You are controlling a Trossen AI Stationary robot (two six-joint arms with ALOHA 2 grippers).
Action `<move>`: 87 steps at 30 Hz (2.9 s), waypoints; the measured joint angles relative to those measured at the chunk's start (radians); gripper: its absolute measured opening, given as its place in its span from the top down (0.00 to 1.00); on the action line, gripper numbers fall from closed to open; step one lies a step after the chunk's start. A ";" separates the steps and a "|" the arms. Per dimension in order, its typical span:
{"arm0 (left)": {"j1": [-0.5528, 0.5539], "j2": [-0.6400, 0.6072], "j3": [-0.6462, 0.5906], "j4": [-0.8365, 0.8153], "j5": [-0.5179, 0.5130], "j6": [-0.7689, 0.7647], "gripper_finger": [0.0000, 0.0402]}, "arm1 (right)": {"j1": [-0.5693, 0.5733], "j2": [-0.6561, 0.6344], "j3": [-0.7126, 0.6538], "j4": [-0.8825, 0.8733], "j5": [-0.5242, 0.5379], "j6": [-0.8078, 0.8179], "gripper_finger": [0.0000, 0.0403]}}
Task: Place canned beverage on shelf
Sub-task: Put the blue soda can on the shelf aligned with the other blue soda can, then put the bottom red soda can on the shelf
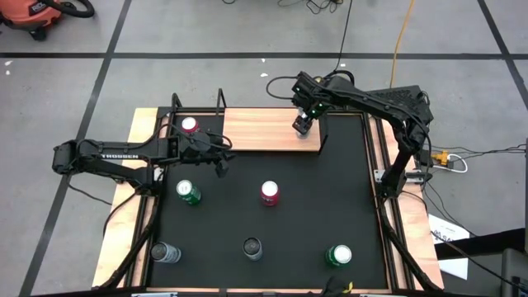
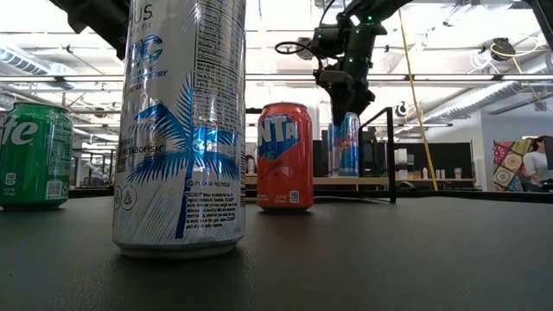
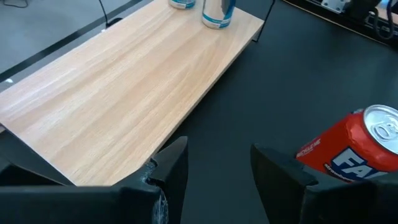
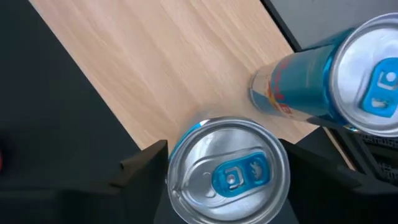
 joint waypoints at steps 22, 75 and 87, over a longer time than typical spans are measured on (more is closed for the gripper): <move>0.000 -0.022 0.165 -0.094 -0.071 0.110 0.57 | 0.012 -0.213 0.076 0.010 -0.001 0.097 0.19; -0.137 0.541 0.238 0.335 0.500 0.382 0.12 | 1.036 -0.267 -0.056 -0.061 0.562 1.241 0.19; -0.138 0.570 0.240 0.359 0.465 0.401 0.12 | 1.036 -0.259 -0.056 -0.074 0.562 1.211 0.19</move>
